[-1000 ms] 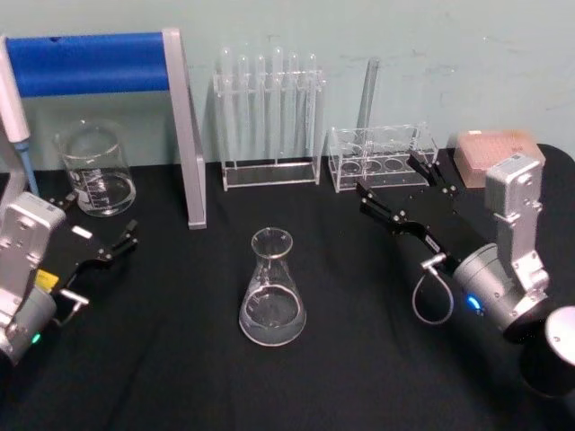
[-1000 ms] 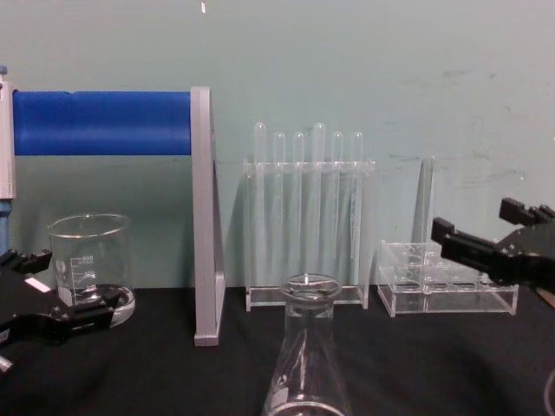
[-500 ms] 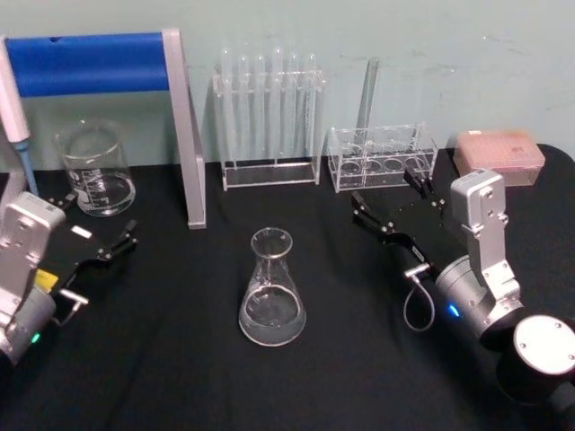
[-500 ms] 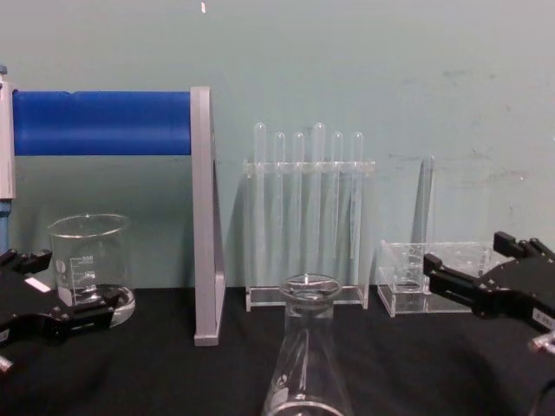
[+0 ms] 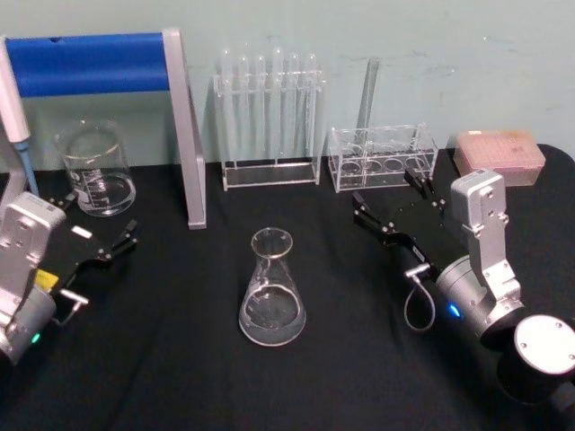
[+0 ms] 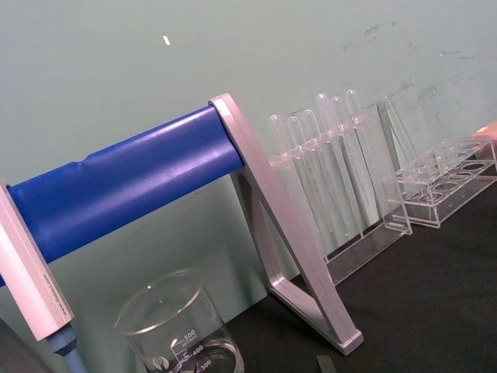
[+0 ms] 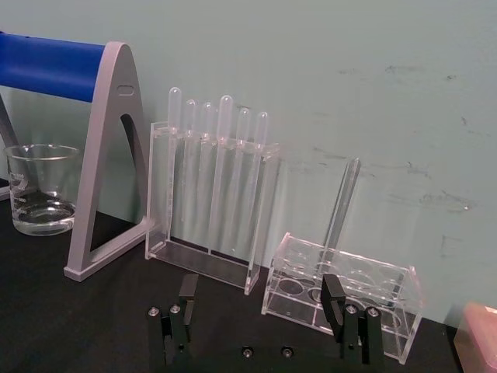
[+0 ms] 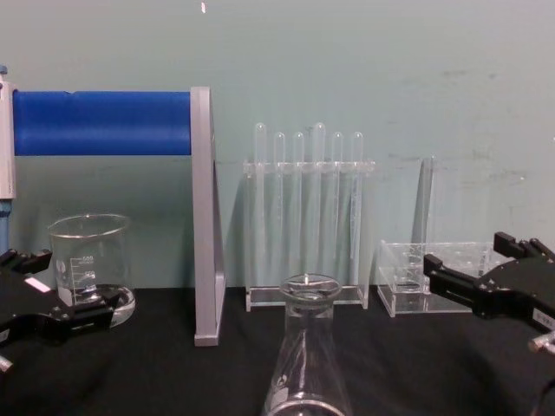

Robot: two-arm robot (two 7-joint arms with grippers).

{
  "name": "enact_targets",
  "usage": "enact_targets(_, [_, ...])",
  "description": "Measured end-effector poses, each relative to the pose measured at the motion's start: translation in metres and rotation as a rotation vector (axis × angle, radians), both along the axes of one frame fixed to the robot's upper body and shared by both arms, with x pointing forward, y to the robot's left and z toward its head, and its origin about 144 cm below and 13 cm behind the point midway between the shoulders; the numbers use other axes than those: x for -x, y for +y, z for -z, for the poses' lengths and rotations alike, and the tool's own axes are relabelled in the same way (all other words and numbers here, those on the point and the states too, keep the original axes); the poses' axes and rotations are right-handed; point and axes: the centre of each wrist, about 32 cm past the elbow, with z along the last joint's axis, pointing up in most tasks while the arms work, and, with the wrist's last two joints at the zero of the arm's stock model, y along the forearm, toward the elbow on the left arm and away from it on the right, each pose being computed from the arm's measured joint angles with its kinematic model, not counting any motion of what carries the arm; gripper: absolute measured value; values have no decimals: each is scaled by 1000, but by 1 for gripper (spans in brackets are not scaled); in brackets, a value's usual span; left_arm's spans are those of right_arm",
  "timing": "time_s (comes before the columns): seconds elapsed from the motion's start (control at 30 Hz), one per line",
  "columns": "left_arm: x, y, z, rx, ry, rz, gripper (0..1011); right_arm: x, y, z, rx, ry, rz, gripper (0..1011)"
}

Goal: Grasp the erlenmeyer flask with one hand, shake it three times, then place it back.

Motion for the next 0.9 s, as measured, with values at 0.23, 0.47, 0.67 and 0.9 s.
enact_targets(0.23, [0, 0, 0, 0, 0, 0, 1001, 0, 0, 0, -1, -1, -1, 1000])
enact_targets(0.47, [0, 0, 0, 0, 0, 0, 1001, 0, 0, 0, -2, -2, -2, 1000])
enact_targets(0.67, [0, 0, 0, 0, 0, 0, 1000, 0, 0, 0, -2, -2, -2, 1000])
enact_targets(0.9, [0, 0, 0, 0, 0, 0, 1001, 0, 0, 0, -2, -2, -2, 1000])
